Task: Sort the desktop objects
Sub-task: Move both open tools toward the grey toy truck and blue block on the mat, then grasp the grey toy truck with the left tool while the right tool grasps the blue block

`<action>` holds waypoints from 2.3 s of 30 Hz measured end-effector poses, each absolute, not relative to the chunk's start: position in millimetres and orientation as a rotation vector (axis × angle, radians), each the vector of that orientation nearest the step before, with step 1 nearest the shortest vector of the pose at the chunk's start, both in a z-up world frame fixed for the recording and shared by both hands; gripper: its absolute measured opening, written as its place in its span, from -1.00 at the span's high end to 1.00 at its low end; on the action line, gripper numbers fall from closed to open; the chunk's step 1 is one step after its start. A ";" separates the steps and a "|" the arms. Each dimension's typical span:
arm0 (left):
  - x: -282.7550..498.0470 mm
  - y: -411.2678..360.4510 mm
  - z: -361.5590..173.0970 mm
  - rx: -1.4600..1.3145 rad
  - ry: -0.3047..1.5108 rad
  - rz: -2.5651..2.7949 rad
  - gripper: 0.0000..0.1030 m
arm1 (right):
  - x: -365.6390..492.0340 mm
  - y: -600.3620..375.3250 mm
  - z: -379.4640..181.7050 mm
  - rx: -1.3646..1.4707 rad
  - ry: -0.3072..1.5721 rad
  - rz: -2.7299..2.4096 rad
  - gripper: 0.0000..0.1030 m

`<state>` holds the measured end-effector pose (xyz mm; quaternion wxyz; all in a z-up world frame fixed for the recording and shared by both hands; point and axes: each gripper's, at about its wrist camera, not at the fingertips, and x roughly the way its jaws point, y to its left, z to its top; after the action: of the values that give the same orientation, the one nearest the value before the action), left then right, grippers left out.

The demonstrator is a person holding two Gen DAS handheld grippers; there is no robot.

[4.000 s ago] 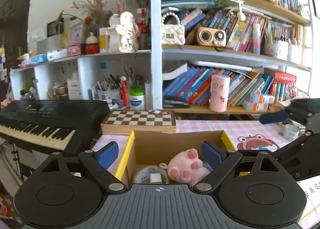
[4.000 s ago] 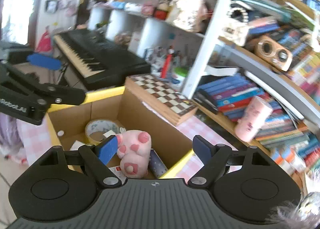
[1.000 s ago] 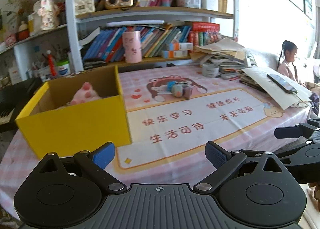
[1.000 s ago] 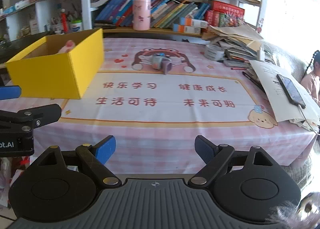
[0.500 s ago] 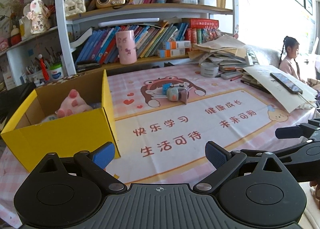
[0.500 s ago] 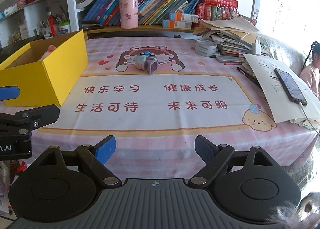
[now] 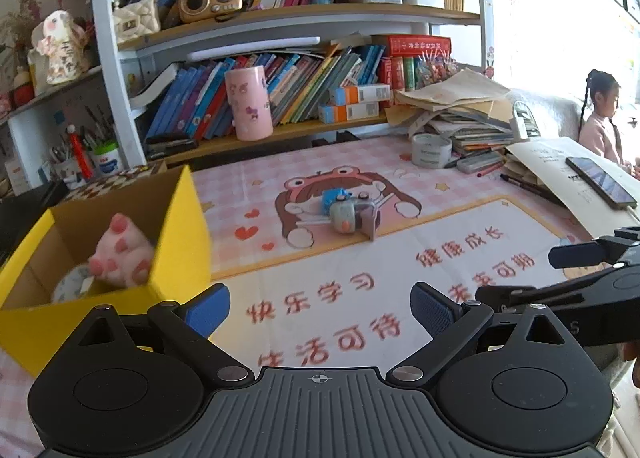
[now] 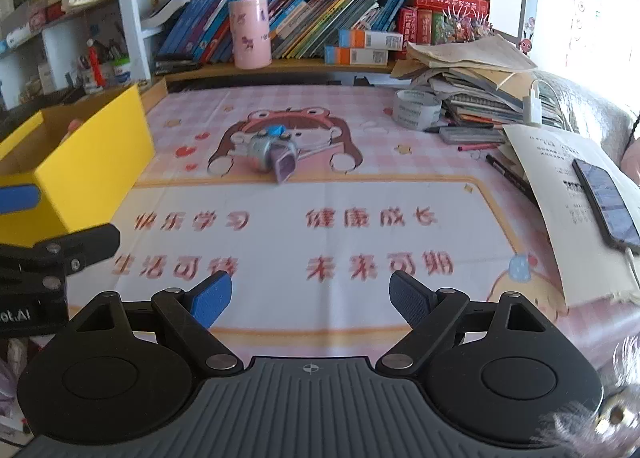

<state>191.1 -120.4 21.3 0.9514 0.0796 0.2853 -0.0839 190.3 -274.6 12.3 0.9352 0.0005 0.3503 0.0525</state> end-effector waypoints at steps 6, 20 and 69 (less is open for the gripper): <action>217.0 -139.4 21.1 0.151 0.585 -0.130 -0.91 | 219.1 -296.9 13.1 0.029 0.721 0.134 -0.65; 274.0 -168.3 4.5 0.189 0.622 -0.080 -0.91 | 275.4 -328.1 4.2 0.028 0.738 0.177 -0.65; 315.2 -131.2 -9.3 -0.001 0.797 -0.003 -0.23 | 469.1 -245.2 -21.5 -0.153 0.698 0.541 -0.39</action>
<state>315.2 -131.2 -9.3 0.9216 -0.0007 0.3881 -0.0015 469.1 -245.2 -21.5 0.9011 -0.0740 0.3376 0.2617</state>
